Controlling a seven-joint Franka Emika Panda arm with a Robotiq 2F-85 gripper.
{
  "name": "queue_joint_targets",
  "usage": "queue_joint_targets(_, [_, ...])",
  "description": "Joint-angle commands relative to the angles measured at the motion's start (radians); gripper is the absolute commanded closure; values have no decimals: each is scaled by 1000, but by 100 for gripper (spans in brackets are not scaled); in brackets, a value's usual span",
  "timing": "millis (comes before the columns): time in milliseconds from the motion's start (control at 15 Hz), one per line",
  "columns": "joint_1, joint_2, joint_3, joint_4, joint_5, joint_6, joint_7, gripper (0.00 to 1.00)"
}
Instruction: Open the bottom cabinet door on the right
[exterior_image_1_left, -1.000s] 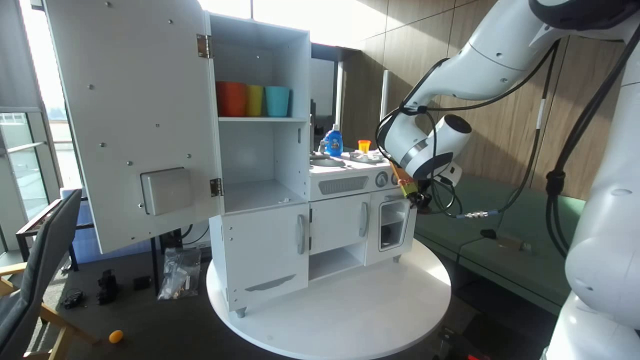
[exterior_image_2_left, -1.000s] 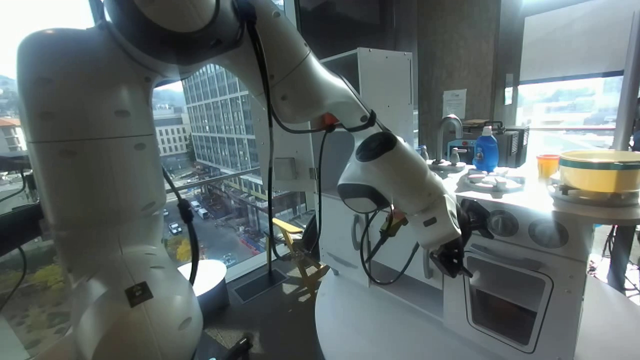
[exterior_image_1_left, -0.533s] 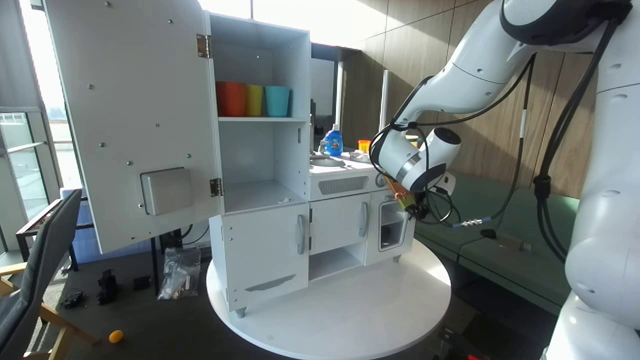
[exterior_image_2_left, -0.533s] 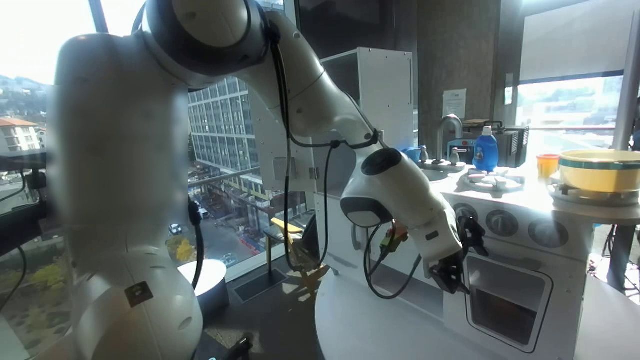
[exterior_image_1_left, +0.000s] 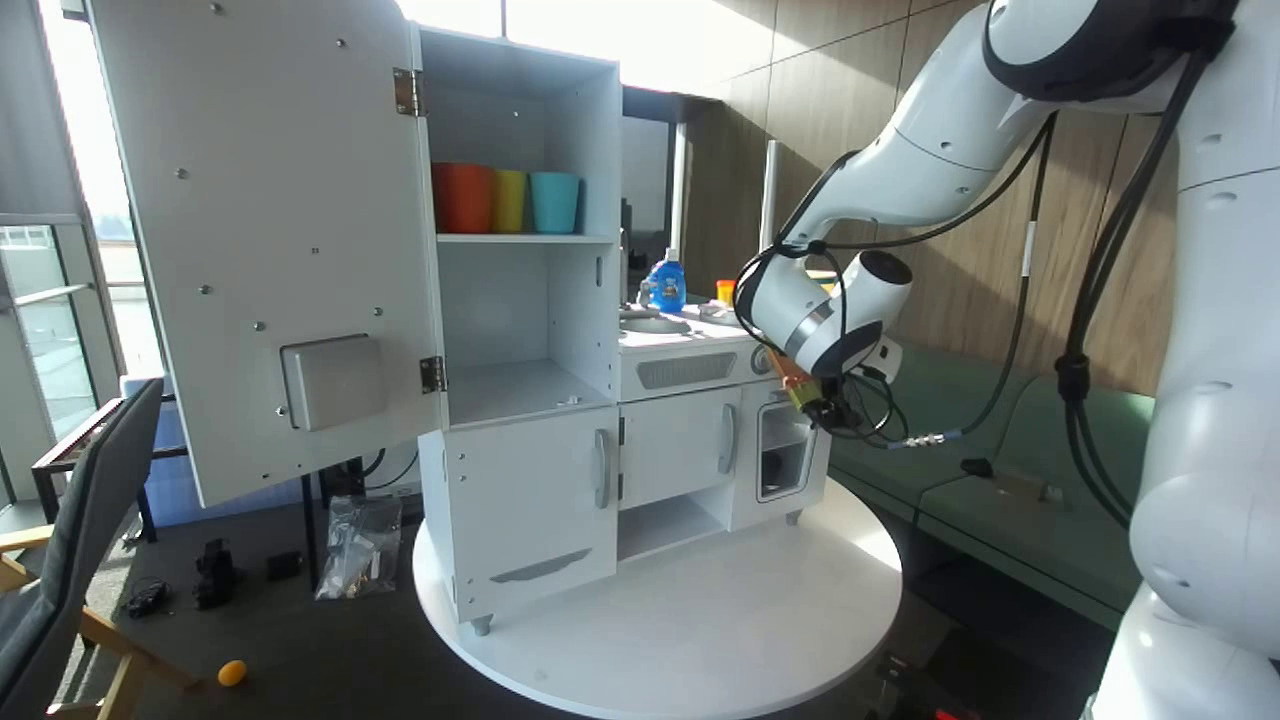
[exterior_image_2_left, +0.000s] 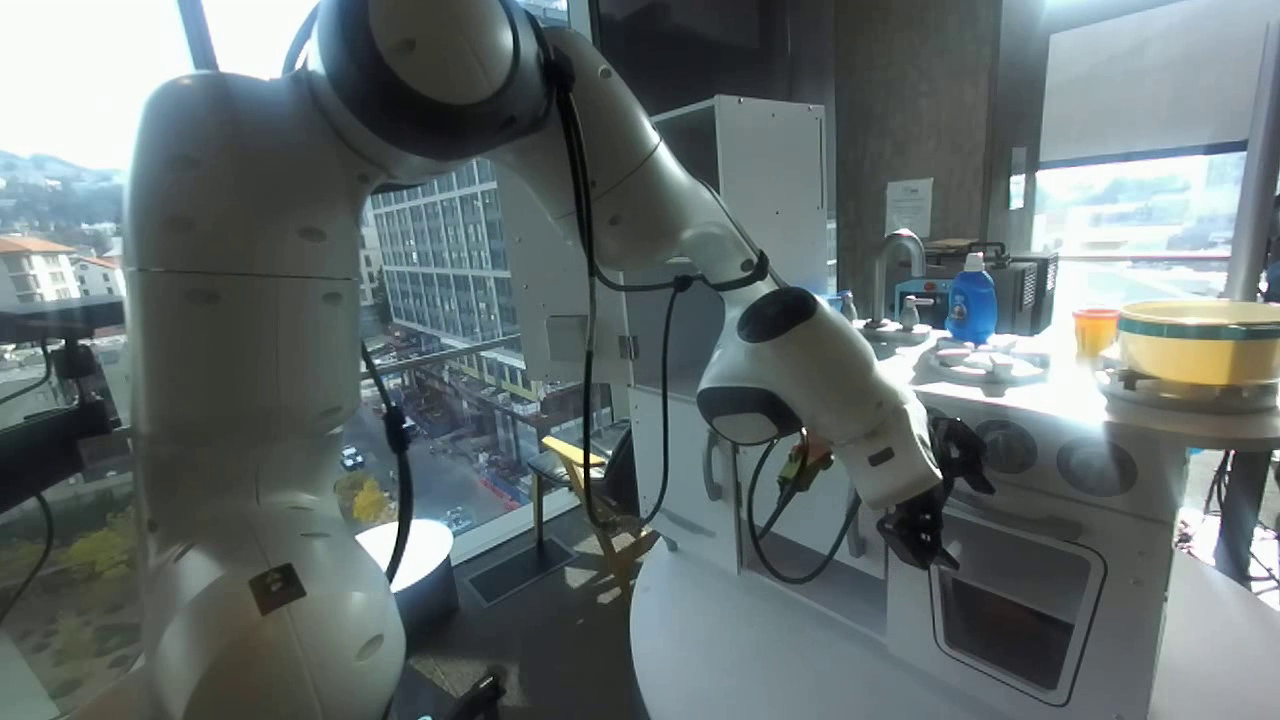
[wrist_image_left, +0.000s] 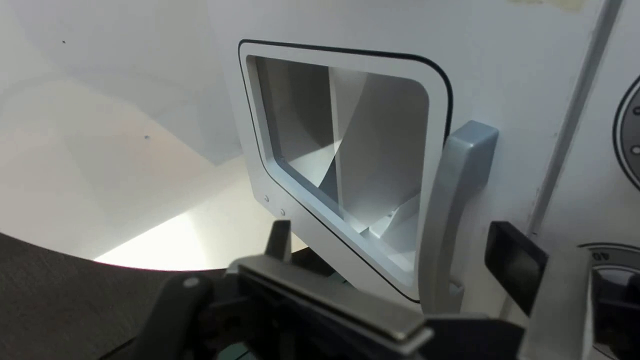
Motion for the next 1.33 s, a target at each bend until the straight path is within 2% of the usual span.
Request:
queue_joint_targets(0, [-6,16,-3,41,-10,17,15,0])
queue_joint_targets(733, [-12,87,-15,21,-30,18,-14,0])
queue_joint_targets(1000, [-35,53,-54,-50,-86,1,-75,0])
queue_joint_targets(1067, [-8,40,-96,-58,-77,-2,-112,0])
queue_joint_targets(1133, [-10,14,-106,-69,-82,-6,-131,0])
queue_joint_targets(1200, [-48,-44,-86,-80,-121,-11,-124,0])
queue_joint_targets(1267, [-56,-75,-95,-88,-133,-23,-130,0])
